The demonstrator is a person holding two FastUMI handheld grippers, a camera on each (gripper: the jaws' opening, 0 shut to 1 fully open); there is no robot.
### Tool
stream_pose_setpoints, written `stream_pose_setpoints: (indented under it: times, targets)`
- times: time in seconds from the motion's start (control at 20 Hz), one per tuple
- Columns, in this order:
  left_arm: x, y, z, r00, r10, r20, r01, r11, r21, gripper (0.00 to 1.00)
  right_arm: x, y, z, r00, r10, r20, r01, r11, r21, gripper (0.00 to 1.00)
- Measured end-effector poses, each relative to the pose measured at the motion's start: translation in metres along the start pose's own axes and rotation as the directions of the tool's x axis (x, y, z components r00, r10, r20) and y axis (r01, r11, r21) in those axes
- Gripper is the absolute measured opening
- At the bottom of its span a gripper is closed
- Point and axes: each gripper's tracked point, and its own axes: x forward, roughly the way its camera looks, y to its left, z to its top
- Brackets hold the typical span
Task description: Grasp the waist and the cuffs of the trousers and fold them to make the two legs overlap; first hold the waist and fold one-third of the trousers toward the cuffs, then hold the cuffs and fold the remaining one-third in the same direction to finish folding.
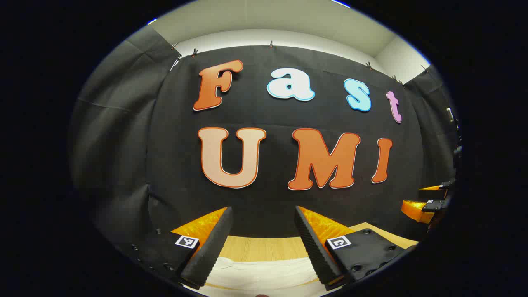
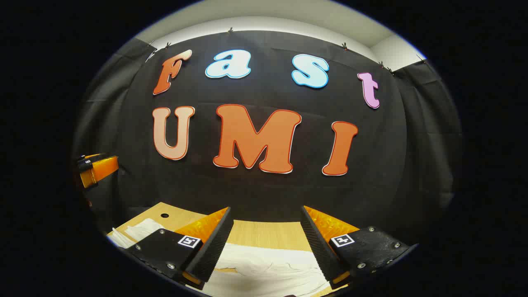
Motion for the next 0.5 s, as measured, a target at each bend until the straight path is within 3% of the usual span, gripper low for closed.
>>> stream_pose_setpoints:
  times: [0.5]
  targets:
    - [-0.004, 0.004, 0.007, 0.998, -0.062, 0.02, 0.062, 0.998, -0.01, 0.98, -0.025, 0.001, -0.012, 0.998, -0.059, -0.032, 0.06, 0.998, 0.031, 0.99]
